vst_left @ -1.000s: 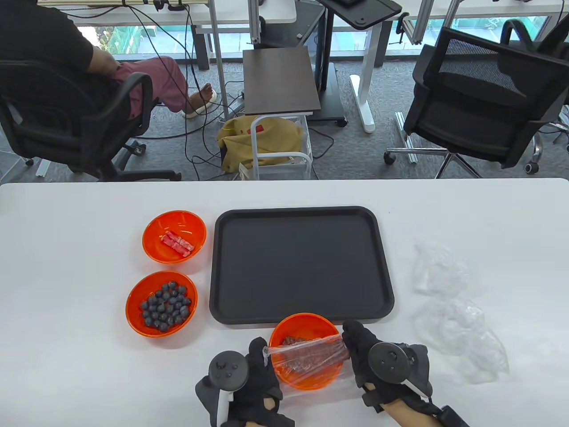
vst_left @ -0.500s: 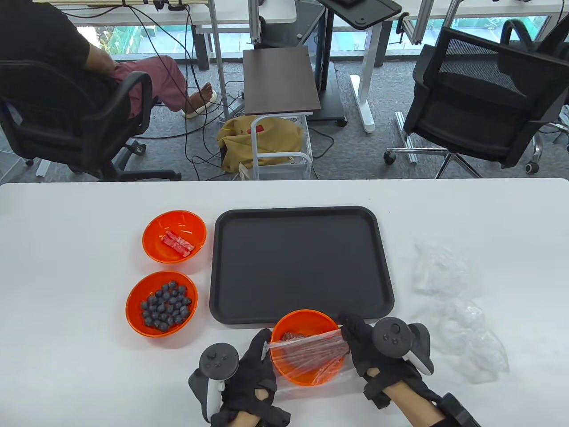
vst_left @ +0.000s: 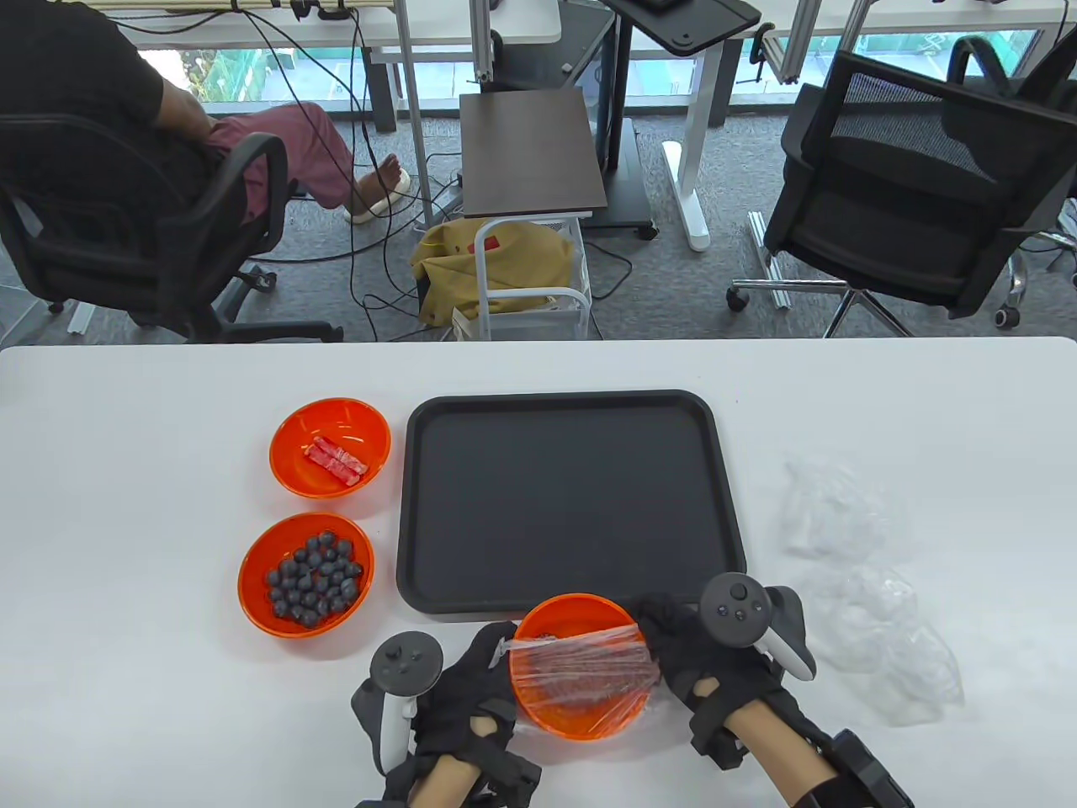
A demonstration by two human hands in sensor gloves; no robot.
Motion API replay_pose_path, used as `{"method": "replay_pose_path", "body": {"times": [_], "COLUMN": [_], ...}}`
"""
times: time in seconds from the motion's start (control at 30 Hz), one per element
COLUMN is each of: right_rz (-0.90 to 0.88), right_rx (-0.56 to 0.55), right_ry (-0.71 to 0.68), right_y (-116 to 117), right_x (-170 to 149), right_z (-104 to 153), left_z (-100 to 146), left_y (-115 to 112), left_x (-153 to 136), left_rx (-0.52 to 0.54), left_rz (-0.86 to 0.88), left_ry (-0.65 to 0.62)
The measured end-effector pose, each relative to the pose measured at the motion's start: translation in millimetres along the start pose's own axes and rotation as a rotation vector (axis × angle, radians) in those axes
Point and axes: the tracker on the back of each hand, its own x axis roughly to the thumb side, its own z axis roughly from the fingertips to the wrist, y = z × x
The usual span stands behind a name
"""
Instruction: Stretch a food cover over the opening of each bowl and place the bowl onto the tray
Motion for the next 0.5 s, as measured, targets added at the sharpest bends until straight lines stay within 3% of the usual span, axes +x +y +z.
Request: {"method": "replay_pose_path", "body": {"times": [0.23,0.5], "right_rz": [-0.085,-0.202], "right_rx": [0.093,0.162], "right_ry": [0.007,0.050], "right_y": [2,4], "right_x": [-4,-9], "right_z": [-7,-16], "left_z": [-11,-20], "left_y": [5,7], "left_x": [7,16], "left_rx": [-0.104,-0.142], "left_rz": [-0.034,-0.093], "left_ry": [0.025,0.040]}}
